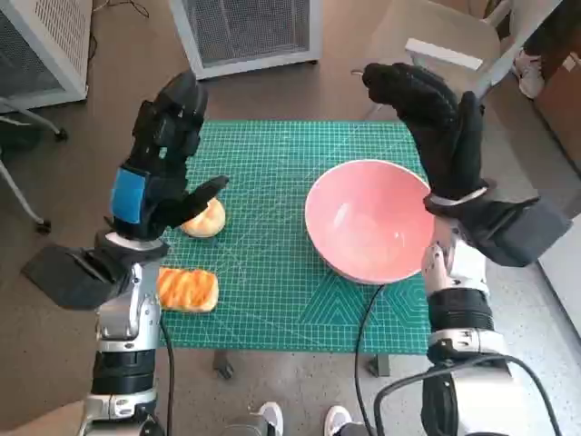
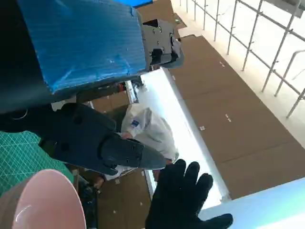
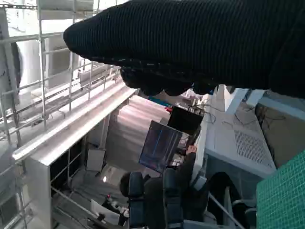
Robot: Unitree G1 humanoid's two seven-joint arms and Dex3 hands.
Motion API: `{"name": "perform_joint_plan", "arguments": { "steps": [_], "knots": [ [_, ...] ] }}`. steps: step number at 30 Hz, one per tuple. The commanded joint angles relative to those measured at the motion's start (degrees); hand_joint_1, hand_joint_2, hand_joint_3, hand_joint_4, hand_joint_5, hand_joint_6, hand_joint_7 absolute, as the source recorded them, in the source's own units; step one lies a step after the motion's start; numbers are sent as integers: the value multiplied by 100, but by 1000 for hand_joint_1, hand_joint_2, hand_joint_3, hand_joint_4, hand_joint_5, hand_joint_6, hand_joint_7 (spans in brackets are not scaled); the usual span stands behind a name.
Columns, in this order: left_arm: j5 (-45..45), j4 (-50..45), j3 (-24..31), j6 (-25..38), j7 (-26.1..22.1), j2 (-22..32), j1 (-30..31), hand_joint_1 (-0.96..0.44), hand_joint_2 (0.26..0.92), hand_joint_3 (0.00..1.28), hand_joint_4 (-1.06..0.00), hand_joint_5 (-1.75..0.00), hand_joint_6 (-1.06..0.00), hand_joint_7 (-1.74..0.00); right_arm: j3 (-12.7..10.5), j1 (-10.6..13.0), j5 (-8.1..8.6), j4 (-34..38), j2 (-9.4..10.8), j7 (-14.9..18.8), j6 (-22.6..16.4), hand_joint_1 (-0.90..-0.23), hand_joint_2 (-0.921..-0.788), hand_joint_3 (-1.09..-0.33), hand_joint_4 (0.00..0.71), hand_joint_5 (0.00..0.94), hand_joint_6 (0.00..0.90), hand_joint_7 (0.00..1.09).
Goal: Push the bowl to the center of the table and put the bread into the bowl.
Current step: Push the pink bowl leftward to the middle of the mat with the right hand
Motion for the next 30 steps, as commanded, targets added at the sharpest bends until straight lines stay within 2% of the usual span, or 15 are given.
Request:
{"name": "perform_joint_plan", "arguments": {
  "steps": [1,16,30],
  "knots": [
    [-50,-28,17,36,-3,-6,-104,-428,920,158,-46,0,1,-465,3,89,23,15,-38,23,113,-582,-921,-642,169,7,69,464],
    [-54,126,31,-30,-37,-8,-180,-434,918,157,-44,-2,1,-456,-53,44,90,99,-3,53,114,-594,-921,-625,184,11,80,463],
    [-4,171,19,-50,-48,15,-214,-441,920,153,-47,-3,1,-459,-48,15,66,156,-30,74,57,-580,-921,-624,189,10,85,460]
  ]
}}
